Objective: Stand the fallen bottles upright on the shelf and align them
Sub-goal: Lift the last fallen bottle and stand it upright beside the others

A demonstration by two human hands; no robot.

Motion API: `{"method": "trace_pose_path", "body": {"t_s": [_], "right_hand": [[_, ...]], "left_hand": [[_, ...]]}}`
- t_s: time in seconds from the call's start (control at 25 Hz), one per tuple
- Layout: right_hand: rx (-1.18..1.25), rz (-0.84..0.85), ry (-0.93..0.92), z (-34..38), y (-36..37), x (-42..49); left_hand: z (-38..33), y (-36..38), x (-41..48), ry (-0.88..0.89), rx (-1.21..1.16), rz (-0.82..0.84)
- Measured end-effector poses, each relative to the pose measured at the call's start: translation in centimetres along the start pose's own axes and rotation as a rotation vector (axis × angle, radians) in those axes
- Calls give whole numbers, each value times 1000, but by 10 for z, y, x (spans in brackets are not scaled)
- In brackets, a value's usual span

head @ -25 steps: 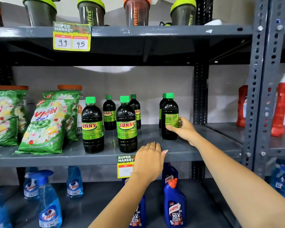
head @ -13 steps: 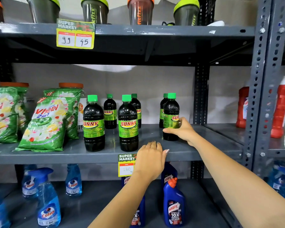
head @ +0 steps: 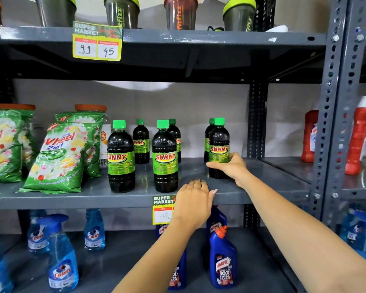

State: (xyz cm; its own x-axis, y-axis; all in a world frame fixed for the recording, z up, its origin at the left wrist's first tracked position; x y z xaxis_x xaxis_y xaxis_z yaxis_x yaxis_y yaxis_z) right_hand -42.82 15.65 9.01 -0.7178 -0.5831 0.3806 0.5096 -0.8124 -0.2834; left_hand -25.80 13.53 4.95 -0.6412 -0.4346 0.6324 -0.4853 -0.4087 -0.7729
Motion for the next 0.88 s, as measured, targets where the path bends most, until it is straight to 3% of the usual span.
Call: {"method": "trace_pose_path", "body": {"t_s": [0.2, 0.88], "right_hand": [[6, 105, -15, 9, 5, -3], [-6, 202, -123, 17, -23, -55]], "left_hand": [[0, -2, -1, 0, -9, 4], [-2, -4, 0, 20, 49, -70]]}}
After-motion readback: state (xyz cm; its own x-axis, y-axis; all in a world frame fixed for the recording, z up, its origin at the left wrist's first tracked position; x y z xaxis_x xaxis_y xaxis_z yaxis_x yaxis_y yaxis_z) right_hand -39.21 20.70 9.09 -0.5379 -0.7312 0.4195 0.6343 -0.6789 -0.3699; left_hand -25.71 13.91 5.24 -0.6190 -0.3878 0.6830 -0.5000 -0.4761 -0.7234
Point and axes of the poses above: each hand's wrist, its own x-axis towards the middle knuckle, its own y-axis out of the palm, z = x × y, the point moved 8 cm from there along x, towards the middle knuckle, and after that the axes turned 6 degrees about -y, right-handed, at the moved point
